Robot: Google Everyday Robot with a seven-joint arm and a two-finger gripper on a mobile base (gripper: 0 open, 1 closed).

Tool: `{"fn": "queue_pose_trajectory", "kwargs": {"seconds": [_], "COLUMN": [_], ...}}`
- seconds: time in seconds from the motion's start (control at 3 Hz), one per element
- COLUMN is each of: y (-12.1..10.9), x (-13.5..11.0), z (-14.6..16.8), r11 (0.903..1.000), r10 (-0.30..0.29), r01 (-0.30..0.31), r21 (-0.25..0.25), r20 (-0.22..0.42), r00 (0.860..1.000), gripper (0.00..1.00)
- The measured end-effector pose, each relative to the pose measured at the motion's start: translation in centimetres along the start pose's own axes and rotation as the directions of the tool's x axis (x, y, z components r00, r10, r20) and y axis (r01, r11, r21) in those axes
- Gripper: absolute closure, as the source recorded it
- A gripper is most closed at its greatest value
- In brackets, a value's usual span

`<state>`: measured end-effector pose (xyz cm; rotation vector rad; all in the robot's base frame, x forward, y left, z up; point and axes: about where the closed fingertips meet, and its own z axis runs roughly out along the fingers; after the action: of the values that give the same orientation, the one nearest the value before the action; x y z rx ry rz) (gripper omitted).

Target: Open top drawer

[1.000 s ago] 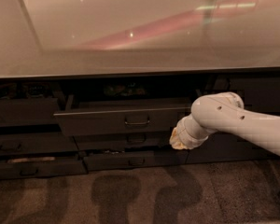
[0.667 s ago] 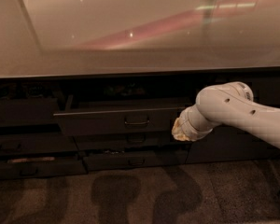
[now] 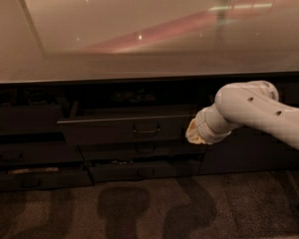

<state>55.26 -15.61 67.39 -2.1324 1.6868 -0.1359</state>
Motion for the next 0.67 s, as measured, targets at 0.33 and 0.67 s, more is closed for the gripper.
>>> {"fn": "queue_pose_trajectory", "kwargs": {"seconds": [0.33,0.67], "y": [-3.77,-3.86], "x": [1.03,1.05], "z": [-5.1,-5.18], "r11": [0.997,0.9969], "r10": [0.04,0.04], "r01": [-0.039,-0.039], "r21": [0.067,0.068], "r20": [-0.017,-0.017], "r00": [0.999,0.999], "gripper": [1.0,1.0]}}
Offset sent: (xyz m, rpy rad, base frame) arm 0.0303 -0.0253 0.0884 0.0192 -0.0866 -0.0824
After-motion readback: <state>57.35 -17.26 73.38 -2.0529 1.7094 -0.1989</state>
